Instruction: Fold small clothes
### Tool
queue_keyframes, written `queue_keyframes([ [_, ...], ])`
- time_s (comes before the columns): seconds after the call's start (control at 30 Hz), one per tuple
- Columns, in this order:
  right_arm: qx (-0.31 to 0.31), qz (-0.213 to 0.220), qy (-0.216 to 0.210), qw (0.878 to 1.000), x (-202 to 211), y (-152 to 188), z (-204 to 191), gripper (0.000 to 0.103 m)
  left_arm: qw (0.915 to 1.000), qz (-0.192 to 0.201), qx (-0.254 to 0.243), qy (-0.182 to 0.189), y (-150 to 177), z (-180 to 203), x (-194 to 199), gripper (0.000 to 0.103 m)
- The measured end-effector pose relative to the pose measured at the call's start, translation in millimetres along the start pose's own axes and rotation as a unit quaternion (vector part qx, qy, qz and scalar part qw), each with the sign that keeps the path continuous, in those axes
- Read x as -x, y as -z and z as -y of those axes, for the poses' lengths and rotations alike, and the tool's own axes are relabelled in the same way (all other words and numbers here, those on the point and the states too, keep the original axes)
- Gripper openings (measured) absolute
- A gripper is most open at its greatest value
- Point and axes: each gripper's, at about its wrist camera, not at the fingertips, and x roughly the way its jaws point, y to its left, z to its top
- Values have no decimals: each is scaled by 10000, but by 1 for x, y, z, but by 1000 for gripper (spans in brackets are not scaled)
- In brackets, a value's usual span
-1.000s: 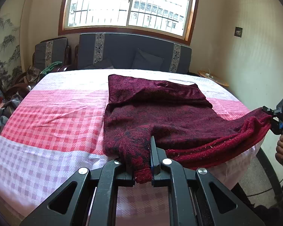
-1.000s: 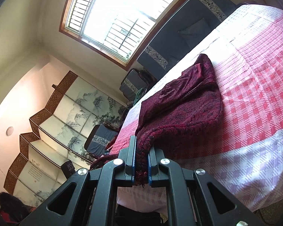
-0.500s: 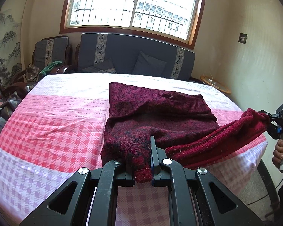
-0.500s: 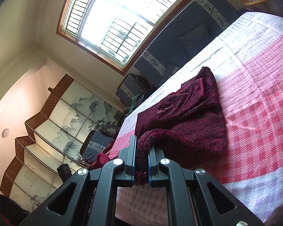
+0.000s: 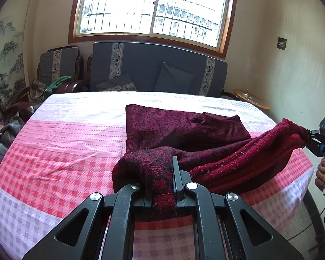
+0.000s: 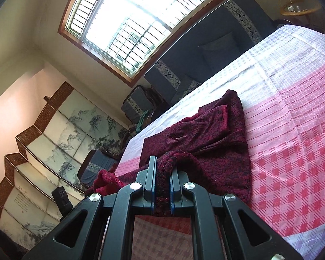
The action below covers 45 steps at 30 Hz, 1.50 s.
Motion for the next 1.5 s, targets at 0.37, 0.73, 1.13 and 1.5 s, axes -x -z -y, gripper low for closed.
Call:
queue_keyframes([
  [0.37, 193, -55, 340, 9992, -26, -19, 4, 9, 9999, -70, -2, -85, -15, -4, -29, 11],
  [0.73, 351, -128, 541, 9978, -50, -38, 12, 9, 9997, -155, 3, -172, -30, -8, -57, 11],
  [1.13, 239, -156, 657, 9974, -75, -54, 31, 9, 9992, -289, 55, -263, -44, -17, -93, 11],
  [1.5, 119, -188, 712, 9972, -91, -63, 46, 9, 9987, -369, 79, -330, -51, -21, -116, 11],
])
